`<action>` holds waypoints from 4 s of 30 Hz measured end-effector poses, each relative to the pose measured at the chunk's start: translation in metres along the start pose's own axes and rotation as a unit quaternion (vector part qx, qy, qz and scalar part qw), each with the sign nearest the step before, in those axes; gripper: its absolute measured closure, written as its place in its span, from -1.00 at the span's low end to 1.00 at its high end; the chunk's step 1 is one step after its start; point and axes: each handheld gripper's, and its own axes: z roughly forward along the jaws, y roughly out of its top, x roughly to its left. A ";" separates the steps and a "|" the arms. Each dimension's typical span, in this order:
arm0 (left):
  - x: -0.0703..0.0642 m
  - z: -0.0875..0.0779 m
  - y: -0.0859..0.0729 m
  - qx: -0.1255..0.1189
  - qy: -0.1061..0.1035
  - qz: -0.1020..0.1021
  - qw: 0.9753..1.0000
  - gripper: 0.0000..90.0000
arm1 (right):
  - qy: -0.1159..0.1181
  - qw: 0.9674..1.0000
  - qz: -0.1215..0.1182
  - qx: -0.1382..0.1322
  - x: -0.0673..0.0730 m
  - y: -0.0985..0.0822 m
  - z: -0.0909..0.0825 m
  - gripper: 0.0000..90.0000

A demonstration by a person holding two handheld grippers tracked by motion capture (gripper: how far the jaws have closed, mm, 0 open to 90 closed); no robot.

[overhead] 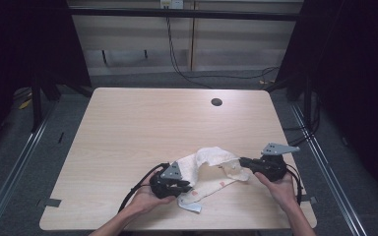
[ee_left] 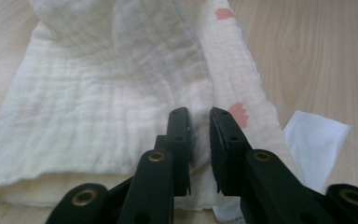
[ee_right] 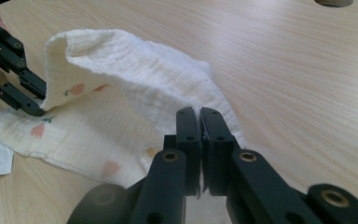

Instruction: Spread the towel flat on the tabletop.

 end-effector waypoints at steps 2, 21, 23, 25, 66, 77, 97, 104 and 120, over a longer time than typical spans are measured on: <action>0.002 -0.002 0.000 0.002 -0.003 -0.005 1.000 0.80 | 0.001 1.000 0.000 -0.001 0.001 0.000 0.000 0.93; 0.028 -0.066 -0.006 -0.074 -0.003 -0.072 0.995 0.86 | 0.014 1.000 -0.001 -0.022 0.005 0.010 -0.009 0.93; 0.030 -0.072 -0.003 -0.088 -0.004 -0.072 0.994 0.86 | 0.018 1.000 -0.004 -0.025 0.007 0.013 -0.010 0.93; 0.030 -0.076 -0.002 -0.096 -0.003 -0.072 0.993 0.86 | 0.020 0.999 -0.004 -0.027 0.008 0.015 -0.010 0.93; 0.030 -0.209 0.028 -0.195 0.066 -0.035 0.978 0.86 | 0.087 0.985 -0.097 -0.115 0.053 0.112 -0.078 0.93; 0.015 -0.231 0.043 -0.193 0.091 -0.011 0.977 0.86 | 0.079 0.978 -0.145 -0.127 0.077 0.130 -0.104 0.93; 0.080 -0.158 0.027 -0.147 0.075 -0.096 0.982 0.86 | 0.033 0.995 -0.070 -0.061 0.003 0.108 -0.027 0.93; 0.089 -0.146 0.020 -0.153 0.079 -0.108 0.979 0.85 | 0.035 0.996 -0.059 -0.048 -0.003 0.104 -0.015 0.93; 0.118 -0.117 0.008 -0.141 0.087 -0.155 0.974 0.83 | 0.021 0.999 -0.023 -0.034 -0.027 0.091 0.021 0.93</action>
